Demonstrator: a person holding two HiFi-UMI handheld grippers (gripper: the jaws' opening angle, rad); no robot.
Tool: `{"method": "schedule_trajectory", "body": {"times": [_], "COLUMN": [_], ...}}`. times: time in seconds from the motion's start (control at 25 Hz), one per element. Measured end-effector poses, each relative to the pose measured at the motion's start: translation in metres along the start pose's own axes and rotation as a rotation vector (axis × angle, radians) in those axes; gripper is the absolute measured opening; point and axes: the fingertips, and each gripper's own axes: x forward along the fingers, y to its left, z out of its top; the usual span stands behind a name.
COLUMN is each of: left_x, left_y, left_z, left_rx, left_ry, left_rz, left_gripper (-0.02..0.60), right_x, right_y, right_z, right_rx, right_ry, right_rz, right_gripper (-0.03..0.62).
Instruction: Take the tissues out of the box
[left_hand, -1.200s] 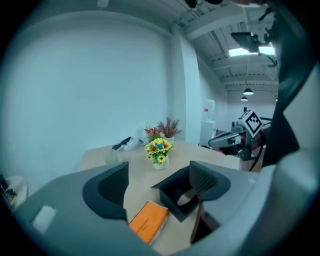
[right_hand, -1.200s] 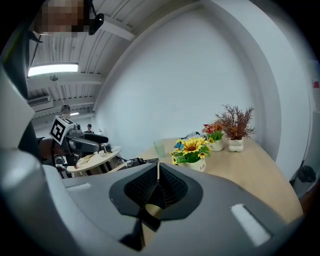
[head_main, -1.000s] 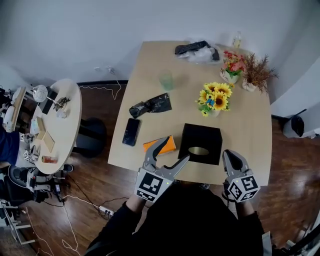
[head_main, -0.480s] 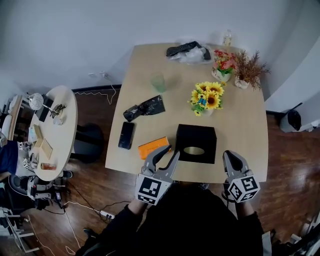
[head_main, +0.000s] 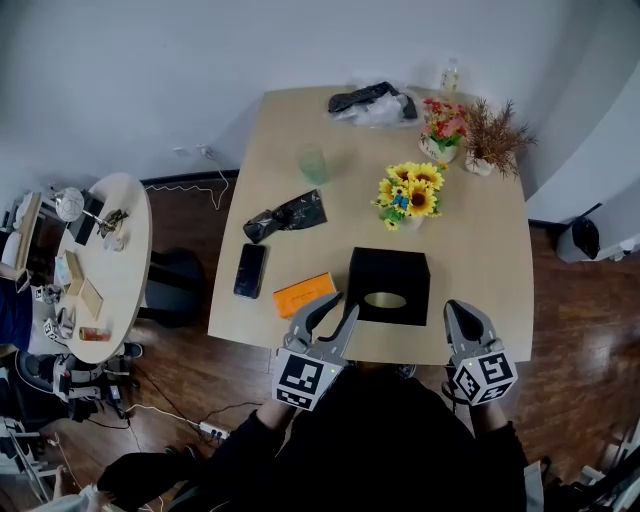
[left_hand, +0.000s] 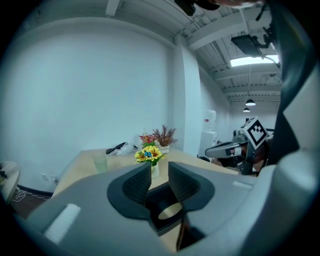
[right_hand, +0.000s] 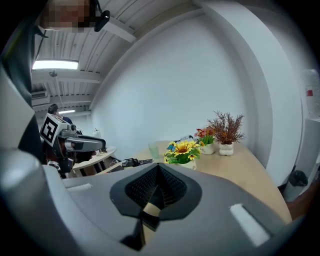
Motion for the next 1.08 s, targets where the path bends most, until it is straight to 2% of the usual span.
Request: {"method": "schedule_trajectory", "body": {"times": [0.16, 1.08], "left_x": [-0.0031, -0.0050], "left_y": [0.0008, 0.0029], "left_z": [-0.0004, -0.0054], "left_rx": [-0.006, -0.008], "left_ry": [0.005, 0.017], "left_rz": [0.002, 0.004], "left_gripper": [0.087, 0.087], "right_x": [-0.0018, -0.0016], "right_y": [0.0046, 0.0059], "right_z": [0.0062, 0.0025], "right_rx": [-0.053, -0.040], "right_ry": [-0.011, -0.005], "right_rz": [-0.002, -0.006], "right_gripper": [0.000, 0.000]}}
